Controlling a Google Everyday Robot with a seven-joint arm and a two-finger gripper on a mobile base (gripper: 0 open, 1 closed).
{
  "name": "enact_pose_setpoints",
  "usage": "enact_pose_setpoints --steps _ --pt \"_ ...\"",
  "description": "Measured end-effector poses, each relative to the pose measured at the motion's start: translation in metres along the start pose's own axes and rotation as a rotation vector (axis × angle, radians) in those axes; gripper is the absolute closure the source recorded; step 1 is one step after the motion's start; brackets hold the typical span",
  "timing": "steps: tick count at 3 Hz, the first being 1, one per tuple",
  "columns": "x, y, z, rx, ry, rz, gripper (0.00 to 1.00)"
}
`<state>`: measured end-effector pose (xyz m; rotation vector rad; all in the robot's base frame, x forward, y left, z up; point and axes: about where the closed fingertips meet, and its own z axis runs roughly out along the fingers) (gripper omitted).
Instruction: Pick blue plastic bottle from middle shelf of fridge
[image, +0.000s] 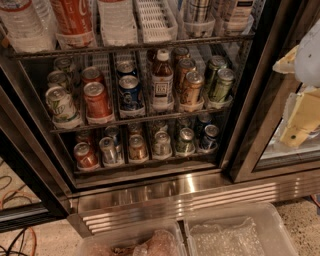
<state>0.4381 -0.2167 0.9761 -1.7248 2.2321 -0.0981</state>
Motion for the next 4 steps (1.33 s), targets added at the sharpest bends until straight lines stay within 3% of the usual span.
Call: enact_pose_setpoints --steps 1,2,4 --pt "0.001 0.0 0.011 -0.002 0.001 0.008 0.0" --pt "0.005 0.008 0.034 -0.03 -0.04 0.024 0.0" --pt "0.009 0.032 0.108 -0.067 -0.127 0.149 0.0"
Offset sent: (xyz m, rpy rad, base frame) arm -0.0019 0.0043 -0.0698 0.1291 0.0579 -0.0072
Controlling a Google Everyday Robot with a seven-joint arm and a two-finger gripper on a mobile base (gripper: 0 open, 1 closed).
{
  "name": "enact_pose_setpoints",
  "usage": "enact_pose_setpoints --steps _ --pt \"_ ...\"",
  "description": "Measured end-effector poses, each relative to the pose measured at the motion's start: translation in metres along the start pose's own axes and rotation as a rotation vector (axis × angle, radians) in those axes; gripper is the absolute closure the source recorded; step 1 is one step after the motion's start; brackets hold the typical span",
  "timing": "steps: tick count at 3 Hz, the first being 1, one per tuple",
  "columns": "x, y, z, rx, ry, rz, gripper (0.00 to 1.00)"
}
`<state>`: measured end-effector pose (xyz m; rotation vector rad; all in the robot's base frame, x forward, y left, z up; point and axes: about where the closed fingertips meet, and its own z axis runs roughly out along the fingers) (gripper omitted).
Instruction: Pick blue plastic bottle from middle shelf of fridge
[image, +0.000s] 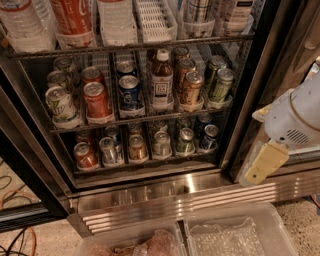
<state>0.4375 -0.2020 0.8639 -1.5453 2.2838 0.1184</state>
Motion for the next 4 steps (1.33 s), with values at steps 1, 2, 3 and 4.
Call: enact_pose_setpoints --steps 1,2,3,4 --pt "-0.008 0.005 0.028 0.025 -0.067 0.072 0.0" --pt "-0.011 -0.001 0.029 0.053 -0.083 0.074 0.0" --pt "-0.011 -0.001 0.029 0.053 -0.083 0.075 0.0" --pt "-0.013 -0.008 0.026 0.078 -0.153 0.155 0.0"
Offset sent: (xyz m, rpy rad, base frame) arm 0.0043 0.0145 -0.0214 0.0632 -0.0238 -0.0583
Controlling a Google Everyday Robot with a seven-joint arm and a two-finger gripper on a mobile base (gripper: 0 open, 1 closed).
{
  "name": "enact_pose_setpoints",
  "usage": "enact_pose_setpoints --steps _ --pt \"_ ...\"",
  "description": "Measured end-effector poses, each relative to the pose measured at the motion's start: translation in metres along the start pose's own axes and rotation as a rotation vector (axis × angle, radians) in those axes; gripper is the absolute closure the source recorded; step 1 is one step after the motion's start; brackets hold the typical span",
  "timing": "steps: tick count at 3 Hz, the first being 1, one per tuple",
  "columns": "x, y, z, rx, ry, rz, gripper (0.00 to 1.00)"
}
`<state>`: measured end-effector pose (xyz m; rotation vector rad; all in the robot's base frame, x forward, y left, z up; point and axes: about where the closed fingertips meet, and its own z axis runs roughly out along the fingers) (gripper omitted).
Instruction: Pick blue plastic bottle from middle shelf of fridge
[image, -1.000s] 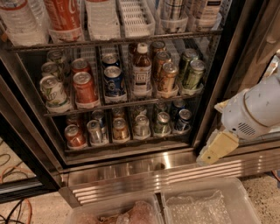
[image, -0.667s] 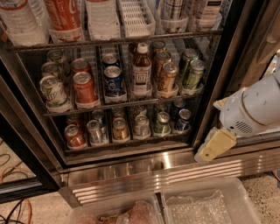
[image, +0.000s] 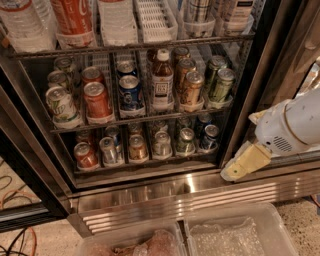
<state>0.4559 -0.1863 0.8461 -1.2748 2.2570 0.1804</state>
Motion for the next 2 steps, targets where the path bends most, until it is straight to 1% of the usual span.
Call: enact_pose_setpoints --steps 1,2 --pt "-0.014 -0.008 0.003 0.028 -0.131 0.142 0.0" --pt "-0.035 -0.017 0.006 0.065 -0.294 0.27 0.0"
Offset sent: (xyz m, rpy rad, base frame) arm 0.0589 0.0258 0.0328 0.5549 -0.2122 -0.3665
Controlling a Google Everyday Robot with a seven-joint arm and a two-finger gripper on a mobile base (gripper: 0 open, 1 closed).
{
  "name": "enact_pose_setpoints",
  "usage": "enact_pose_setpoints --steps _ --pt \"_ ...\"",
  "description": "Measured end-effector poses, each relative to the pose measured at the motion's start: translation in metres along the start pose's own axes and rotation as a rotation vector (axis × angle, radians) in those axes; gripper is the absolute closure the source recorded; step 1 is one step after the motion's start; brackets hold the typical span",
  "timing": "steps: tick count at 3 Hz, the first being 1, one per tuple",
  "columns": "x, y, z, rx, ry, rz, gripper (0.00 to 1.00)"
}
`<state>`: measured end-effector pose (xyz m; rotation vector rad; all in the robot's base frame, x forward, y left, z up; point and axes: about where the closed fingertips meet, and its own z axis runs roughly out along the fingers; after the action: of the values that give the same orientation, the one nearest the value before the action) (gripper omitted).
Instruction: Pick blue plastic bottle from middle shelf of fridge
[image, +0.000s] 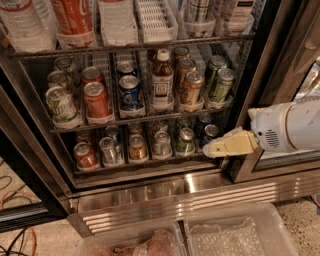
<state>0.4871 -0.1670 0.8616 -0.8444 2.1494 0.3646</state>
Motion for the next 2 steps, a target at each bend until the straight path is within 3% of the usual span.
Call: enact_pose_setpoints --steps 1,2 --pt "-0.0131 -0.0034 -0.002 0.02 -0.045 0.025 0.0" --pt "-0.013 -0.0034 -0.002 0.019 -0.045 0.024 0.0"
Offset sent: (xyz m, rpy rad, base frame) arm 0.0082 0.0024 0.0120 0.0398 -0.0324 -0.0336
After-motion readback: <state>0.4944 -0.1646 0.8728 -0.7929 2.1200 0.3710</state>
